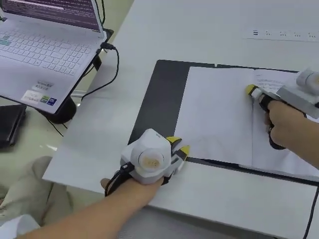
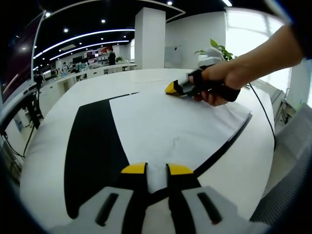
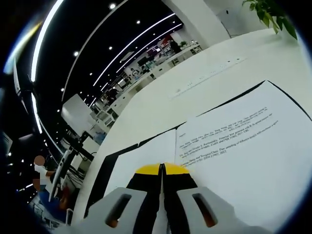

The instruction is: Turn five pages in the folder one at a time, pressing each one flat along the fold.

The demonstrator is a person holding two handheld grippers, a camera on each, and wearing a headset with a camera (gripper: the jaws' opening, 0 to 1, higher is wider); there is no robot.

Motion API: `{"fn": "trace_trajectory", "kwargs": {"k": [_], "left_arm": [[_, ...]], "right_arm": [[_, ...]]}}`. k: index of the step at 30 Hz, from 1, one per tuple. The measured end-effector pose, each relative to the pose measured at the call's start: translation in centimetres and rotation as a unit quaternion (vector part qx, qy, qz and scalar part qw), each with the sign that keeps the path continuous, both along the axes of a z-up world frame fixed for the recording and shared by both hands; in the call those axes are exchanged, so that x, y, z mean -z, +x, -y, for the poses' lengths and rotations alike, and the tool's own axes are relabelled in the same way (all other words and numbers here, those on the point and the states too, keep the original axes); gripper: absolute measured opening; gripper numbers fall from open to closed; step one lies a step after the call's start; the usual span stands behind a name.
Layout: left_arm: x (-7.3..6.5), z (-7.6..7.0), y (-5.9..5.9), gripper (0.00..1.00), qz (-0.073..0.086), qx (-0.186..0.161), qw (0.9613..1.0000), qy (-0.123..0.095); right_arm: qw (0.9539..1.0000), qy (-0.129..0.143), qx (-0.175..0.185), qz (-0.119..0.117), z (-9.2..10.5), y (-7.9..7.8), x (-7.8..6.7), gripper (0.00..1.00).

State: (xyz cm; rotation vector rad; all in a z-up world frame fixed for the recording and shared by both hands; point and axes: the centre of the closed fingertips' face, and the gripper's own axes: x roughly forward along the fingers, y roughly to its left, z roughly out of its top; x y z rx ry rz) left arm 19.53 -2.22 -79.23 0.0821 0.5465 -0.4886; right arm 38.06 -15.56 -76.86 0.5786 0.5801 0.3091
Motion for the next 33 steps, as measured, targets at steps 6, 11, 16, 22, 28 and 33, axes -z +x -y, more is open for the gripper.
{"fn": "trace_trajectory", "kwargs": {"k": [6,11,16,22,28,33], "left_arm": [[0.0,0.1,0.0,0.13,0.001,0.000,1.0000,0.000],[-0.1,0.1,0.1,0.13,0.002,0.000,1.0000,-0.001],[-0.1,0.2,0.2,0.13,0.003,0.000,1.0000,-0.002],[-0.2,0.2,0.2,0.13,0.003,0.000,1.0000,-0.002],[-0.2,0.3,0.2,0.13,0.004,0.000,1.0000,-0.003],[-0.2,0.3,0.2,0.13,0.004,-0.001,1.0000,-0.002]], "right_arm": [[0.9998,0.013,0.016,0.000,0.3,3.5,0.5,0.00],[0.9995,0.016,0.027,0.005,1.0,6.3,1.0,0.00],[0.9994,0.014,0.032,0.005,1.5,8.1,1.2,0.00],[0.9995,0.006,0.026,0.015,1.7,8.7,1.4,0.00],[0.9996,0.006,0.005,0.026,1.4,6.7,1.3,0.00],[0.9995,0.011,-0.009,0.030,1.2,4.6,1.1,0.00]]}}
